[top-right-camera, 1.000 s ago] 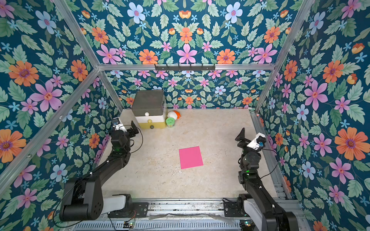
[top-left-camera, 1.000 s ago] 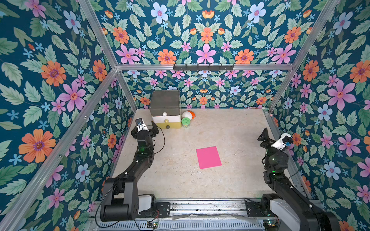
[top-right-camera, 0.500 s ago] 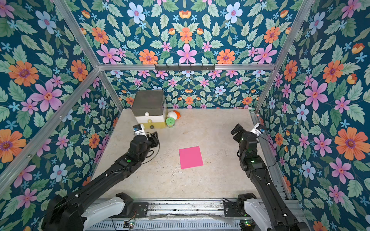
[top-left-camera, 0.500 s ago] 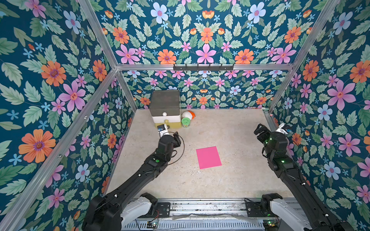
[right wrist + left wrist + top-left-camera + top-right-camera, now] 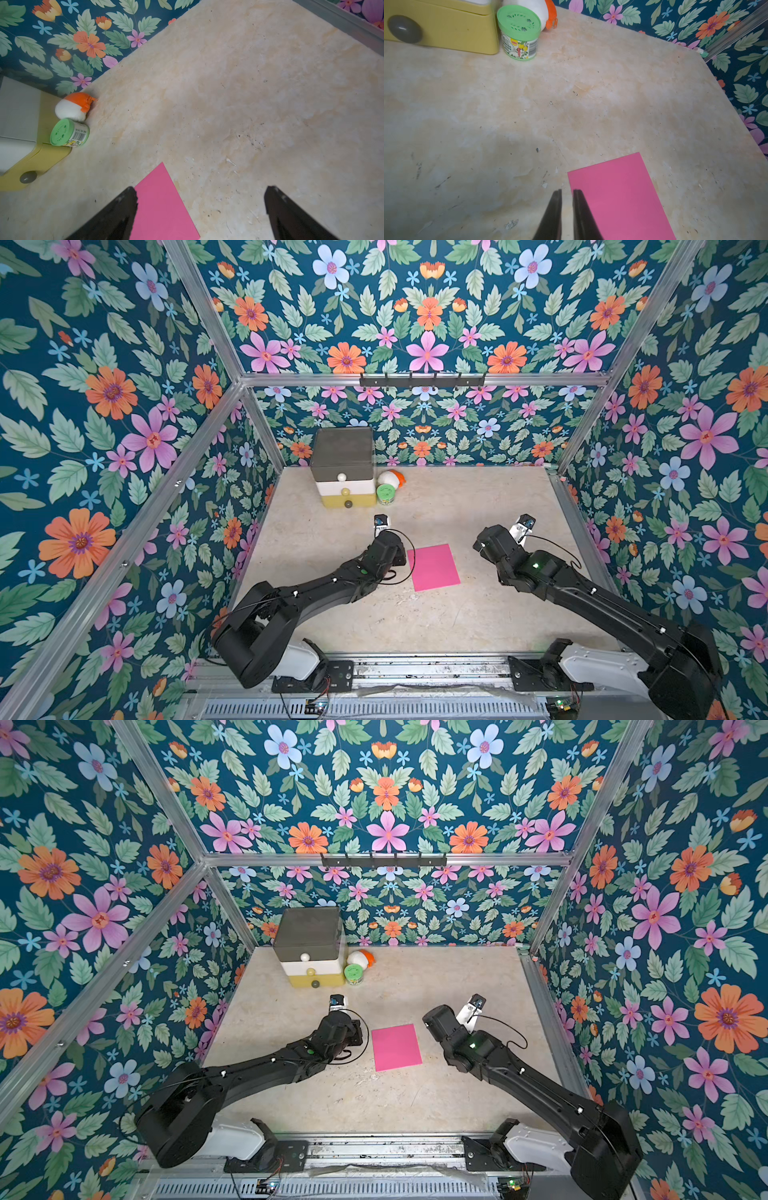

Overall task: Fold the square paper diagonally
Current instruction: Pick up the paper from the center of the board.

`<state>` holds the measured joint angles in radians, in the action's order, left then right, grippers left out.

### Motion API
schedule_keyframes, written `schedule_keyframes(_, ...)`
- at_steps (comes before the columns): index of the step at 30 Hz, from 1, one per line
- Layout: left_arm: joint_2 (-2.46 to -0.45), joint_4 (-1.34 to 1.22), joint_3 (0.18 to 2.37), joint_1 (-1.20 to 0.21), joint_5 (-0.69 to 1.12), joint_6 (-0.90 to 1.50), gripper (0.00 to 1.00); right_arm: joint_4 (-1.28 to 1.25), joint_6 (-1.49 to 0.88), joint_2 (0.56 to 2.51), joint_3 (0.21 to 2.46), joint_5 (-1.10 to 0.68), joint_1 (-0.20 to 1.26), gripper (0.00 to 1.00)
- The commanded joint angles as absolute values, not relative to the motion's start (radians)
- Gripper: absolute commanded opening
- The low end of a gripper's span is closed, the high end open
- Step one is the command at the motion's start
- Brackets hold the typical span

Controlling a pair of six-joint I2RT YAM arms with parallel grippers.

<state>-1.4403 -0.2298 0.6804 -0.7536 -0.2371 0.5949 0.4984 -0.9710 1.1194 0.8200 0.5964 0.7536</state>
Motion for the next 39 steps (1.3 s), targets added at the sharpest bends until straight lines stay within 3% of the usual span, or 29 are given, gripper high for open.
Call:
schedule_keyframes(1, -1.482, -0.306, 0.699, -0.752, -0.161, 0.603, 0.14, 0.367, -0.974, 1.1, 0.766, 0.439, 0.759, 0.85)
schedule_keyframes(8, -1.621, -0.411, 0.72, -0.752, -0.01, 0.645, 0.21, 0.305, -1.034, 1.174, 0.667, 0.242, 0.775, 0.84)
schedule_keyframes(15, -1.696, -0.481, 0.717, -0.753, 0.074, 0.697, 0.21, 0.199, -1.065, 1.175, 0.594, 0.164, 0.795, 0.89)
schedule_keyframes(39, -1.739, -0.508, 0.664, -0.758, 0.161, 0.732, 0.23, -0.089, -1.166, 1.388, 0.503, 0.058, 0.795, 0.87)
